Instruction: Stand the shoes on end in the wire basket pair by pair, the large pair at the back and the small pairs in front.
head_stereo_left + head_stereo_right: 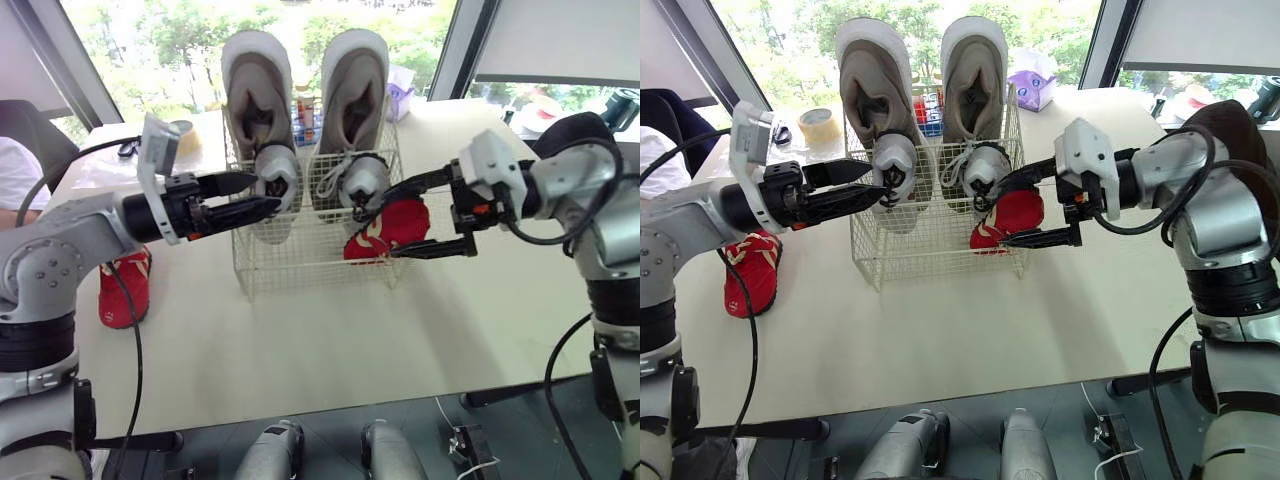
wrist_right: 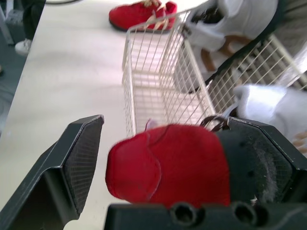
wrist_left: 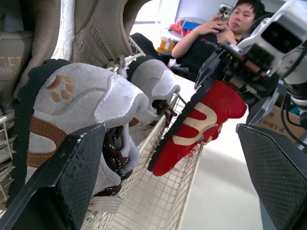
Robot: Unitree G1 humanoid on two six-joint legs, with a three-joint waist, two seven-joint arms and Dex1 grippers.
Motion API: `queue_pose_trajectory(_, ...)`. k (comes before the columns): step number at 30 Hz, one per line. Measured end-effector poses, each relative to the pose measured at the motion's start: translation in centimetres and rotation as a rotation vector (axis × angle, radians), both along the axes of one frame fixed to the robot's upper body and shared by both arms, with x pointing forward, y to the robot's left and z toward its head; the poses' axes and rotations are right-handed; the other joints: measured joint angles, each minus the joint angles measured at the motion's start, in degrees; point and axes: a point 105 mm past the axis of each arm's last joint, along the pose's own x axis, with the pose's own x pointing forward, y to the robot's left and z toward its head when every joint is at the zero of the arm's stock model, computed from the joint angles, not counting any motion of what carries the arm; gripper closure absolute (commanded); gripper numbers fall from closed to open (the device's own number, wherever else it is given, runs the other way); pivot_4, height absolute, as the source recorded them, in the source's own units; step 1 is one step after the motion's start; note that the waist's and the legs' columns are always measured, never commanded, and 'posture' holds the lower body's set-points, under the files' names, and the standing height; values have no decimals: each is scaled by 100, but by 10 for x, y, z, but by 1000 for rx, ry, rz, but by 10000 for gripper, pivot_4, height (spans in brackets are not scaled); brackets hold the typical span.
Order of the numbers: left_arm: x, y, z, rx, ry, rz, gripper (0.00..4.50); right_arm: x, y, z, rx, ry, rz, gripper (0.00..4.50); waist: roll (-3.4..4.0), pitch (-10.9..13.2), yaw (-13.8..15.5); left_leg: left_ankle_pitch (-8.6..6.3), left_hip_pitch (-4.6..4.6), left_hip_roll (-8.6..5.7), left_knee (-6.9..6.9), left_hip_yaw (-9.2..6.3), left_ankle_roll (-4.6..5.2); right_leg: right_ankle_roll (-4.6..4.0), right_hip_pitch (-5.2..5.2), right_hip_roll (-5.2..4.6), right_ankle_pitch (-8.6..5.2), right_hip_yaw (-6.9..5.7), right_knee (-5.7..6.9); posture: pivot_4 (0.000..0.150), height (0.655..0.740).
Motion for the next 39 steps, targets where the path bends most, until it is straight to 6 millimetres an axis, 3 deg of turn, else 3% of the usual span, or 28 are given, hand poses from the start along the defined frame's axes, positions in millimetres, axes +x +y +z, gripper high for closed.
queue_pose_trajectory(7, -1, 4, -6, 36, 2, 39, 0, -20, 0, 45, 176, 1, 6, 256, 0, 0, 1, 0, 0, 1, 0, 0, 0, 0, 1, -3, 0, 1, -1, 1500, 7400)
queue_pose_trajectory(11, 2, 22, -11, 71, 17, 167, 0, -31, 12, 62, 280, 22, 60, 256, 0, 0, -26, 0, 0, 5, -7, 0, 0, -1, -4, -1, 0, 3, -1, 1500, 7400)
queue_pose_trajectory(16, -3, 85, -16, 215, 80, 537, 0, -31, 24, 50, 233, 32, 83, 256, 0, 1, -21, -1, 0, 2, -13, 1, 1, -1, -8, -1, -1, 3, -2, 1500, 7400)
queue_pose_trajectory(20, -11, 138, -27, 289, 228, 826, 0, -26, 30, 40, 201, 33, 108, 256, 0, 1, 11, 0, 1, 1, -6, -2, 1, 0, -2, 2, 0, -3, 1, 1500, 7400)
queue_pose_trajectory(25, -26, 190, -69, 399, 479, 1107, 0, -18, 32, 33, 196, 44, 120, 256, -1, 1, -4, 0, 2, 0, -7, -3, -1, 0, -3, 2, 0, -4, 2, 1500, 7400)
queue_pose_trajectory(31, -29, 214, -90, 413, 579, 1207, 0, -17, 30, 35, 193, 31, 120, 256, -2, 1, 7, -1, 2, 1, -10, -6, -7, -1, -4, 0, 0, -5, 2, 1500, 7400)
queue_pose_trajectory(39, 10, 210, -122, 388, 624, 1129, 0, -25, 24, 43, 192, -1, 68, 256, -7, -1, 9, -1, 0, 0, -11, -7, -7, -1, -4, -3, 0, -6, -1, 1500, 7400)
